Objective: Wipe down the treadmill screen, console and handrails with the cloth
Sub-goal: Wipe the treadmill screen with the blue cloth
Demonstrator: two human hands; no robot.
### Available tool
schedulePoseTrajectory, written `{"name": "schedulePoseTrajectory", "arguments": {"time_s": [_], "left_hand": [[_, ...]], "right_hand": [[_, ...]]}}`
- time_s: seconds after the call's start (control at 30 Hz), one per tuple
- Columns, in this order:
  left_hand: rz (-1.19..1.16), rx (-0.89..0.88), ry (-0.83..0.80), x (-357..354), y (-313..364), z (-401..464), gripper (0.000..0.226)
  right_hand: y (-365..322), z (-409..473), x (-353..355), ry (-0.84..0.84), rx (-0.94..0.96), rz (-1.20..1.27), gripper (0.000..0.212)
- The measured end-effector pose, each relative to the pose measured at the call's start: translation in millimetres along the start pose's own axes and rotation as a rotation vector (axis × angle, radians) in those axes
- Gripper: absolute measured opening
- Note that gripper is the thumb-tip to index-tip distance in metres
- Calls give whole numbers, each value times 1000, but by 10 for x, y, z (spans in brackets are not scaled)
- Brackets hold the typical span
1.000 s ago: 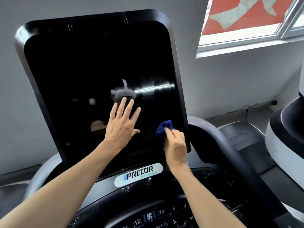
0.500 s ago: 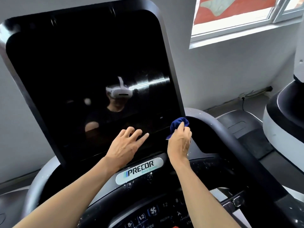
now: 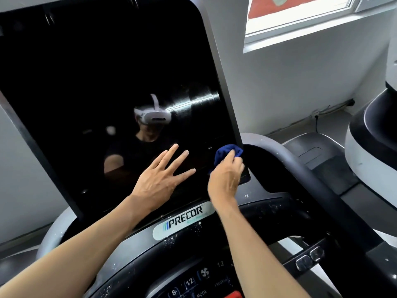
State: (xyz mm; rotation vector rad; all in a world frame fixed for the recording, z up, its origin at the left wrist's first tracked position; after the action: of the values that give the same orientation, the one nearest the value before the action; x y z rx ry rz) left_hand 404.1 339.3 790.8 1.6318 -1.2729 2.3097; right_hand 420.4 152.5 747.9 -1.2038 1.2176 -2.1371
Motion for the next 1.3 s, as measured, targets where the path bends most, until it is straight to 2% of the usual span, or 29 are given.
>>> {"name": "schedulePoseTrajectory", "arguments": {"time_s": [0.1, 0.23, 0.37, 0.5, 0.67, 0.83, 0.9, 1.0, 1.03, 1.1, 1.2, 1.3], "left_hand": [[6, -10, -18, -7, -10, 1, 75], [17, -12, -26, -22, -20, -2, 74], [22, -21, -27, -5, -28, 2, 71], [16, -11, -30, -16, -20, -3, 78], [16, -14, -40, -19, -23, -5, 75], [12, -9, -54, -33, 15, -15, 73], [10, -11, -67, -35, -1, -3, 72], [21, 1, -71, -14, 28, -24, 74], [13, 24, -73, -3, 31, -59, 74], [-34, 113, -53, 30, 9, -195, 76], [-96, 346, -39, 23, -18, -573, 85], [-139, 563, -55, -21, 36, -1076, 84]], "right_hand": [[-65, 49, 36, 34, -131, 56, 48], [-125, -250, -34, -3, -55, 101, 44], [-18, 71, -10, 67, -203, 92, 43], [-201, -480, -108, -74, -56, 122, 49], [-47, -112, -7, 15, 235, -81, 53], [82, -100, 60, -103, 510, -124, 55], [110, 16, 126, -118, 497, -77, 51], [66, -54, 122, -46, 279, 42, 48], [47, -122, 81, -55, 284, 57, 47], [84, -259, 6, -128, 443, 31, 45], [226, -249, 58, -198, 694, -47, 45], [225, -230, 74, -262, 868, -85, 43]]}}
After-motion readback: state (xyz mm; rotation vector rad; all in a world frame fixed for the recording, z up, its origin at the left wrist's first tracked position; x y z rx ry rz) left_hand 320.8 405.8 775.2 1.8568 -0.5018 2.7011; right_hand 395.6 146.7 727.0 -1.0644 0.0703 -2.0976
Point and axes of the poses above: each hand's wrist, its own z-axis towards the middle knuckle, its own x-axis out of the back of the hand, y = z × x, the point moved 2 cm from there along z, towards the middle knuckle, and after that the axes turned 12 degrees about z, right-handed, at the moved point
